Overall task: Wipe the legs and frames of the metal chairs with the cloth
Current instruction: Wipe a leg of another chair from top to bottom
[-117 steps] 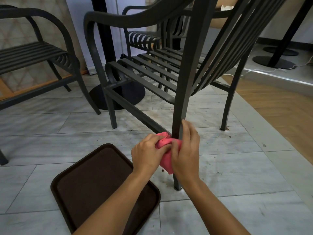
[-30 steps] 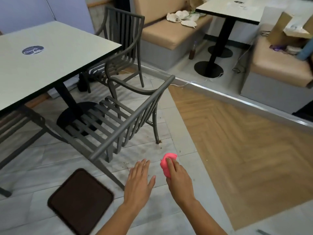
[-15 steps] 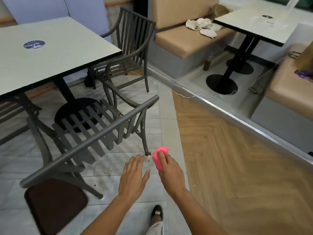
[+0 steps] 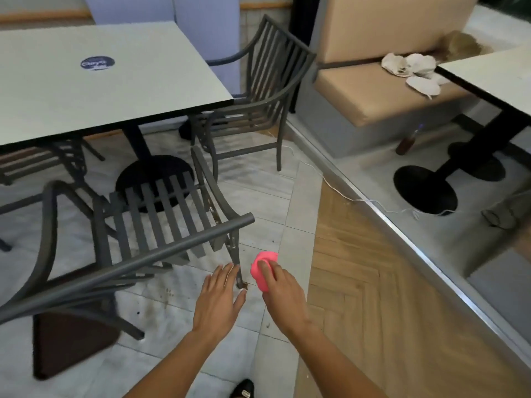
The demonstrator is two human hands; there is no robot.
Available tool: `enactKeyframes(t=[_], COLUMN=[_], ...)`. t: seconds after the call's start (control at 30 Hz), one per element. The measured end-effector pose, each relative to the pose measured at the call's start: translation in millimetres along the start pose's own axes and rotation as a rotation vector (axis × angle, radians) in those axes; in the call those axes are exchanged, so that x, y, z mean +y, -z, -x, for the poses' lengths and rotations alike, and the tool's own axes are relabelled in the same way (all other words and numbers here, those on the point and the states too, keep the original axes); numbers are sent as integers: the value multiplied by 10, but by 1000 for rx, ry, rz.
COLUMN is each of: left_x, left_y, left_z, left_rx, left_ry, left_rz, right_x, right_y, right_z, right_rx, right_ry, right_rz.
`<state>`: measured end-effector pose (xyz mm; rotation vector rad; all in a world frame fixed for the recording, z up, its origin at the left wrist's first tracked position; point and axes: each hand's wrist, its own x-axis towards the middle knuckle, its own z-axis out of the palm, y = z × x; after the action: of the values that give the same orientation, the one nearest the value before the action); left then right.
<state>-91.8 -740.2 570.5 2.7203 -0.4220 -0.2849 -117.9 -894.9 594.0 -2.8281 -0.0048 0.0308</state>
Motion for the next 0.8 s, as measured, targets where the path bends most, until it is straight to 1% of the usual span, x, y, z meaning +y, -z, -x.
enactKeyframes(t=[0.23, 0.47, 0.53, 0.67, 0.8], left_x=[408, 960, 1083, 1202, 1176], left_y=[-246, -555, -610, -670, -726], left_z=[-243, -416, -459, -532, -597], left_rx=[52, 221, 254, 329, 380], left_ry=[169, 412, 458, 532, 566], left_rz=[-2, 34, 58, 98, 124], right_x=[527, 1120, 1246, 1404, 1403], right_y=[111, 147, 125, 44, -34], right_z=[-408, -647, -689, -802, -934], right_rx=[-31, -77, -94, -55, 30], right_ry=[240, 498, 544, 595, 635], right_rz=[0, -10, -5, -5, -18])
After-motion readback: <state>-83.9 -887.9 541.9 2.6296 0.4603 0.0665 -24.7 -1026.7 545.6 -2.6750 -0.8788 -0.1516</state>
